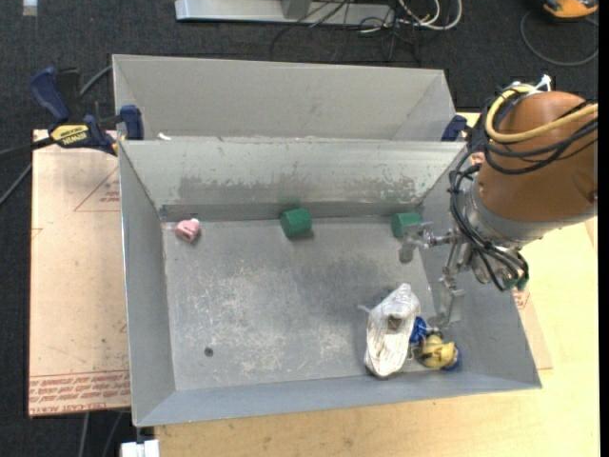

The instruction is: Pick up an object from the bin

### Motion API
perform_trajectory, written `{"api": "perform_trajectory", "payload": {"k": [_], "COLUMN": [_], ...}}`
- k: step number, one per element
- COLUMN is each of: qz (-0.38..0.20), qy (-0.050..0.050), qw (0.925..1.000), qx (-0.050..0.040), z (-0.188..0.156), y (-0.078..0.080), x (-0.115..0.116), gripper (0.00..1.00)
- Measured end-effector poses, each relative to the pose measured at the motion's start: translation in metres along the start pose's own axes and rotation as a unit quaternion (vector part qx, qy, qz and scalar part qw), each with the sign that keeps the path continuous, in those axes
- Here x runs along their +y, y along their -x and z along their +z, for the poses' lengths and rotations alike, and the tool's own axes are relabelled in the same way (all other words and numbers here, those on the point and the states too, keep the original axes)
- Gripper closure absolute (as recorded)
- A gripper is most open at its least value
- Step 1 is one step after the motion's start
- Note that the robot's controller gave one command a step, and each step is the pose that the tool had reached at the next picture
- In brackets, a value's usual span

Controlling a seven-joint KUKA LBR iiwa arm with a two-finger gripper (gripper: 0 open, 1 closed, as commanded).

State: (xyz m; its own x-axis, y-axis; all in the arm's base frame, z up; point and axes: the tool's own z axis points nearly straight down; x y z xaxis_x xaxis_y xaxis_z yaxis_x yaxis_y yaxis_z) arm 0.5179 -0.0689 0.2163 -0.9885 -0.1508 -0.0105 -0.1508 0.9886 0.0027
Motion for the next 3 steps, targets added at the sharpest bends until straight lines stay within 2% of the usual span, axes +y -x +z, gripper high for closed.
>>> {"api": "perform_trajectory", "payload": {"k": [1, 2, 3], "qz": [-0.002, -0.068, -0.129], "qy": [0.001, 0.0, 0.002], "qw": [1.0, 0.9977, 0.9916], "qx": [0.0026, -0.0019, 0.0019], "z": [0.003, 0.087, 0.116], "y": [-0.001, 0.005, 0.007], "x": [0.002, 0.015, 0.005], "gripper": [0.0, 0.0, 1.0]}}
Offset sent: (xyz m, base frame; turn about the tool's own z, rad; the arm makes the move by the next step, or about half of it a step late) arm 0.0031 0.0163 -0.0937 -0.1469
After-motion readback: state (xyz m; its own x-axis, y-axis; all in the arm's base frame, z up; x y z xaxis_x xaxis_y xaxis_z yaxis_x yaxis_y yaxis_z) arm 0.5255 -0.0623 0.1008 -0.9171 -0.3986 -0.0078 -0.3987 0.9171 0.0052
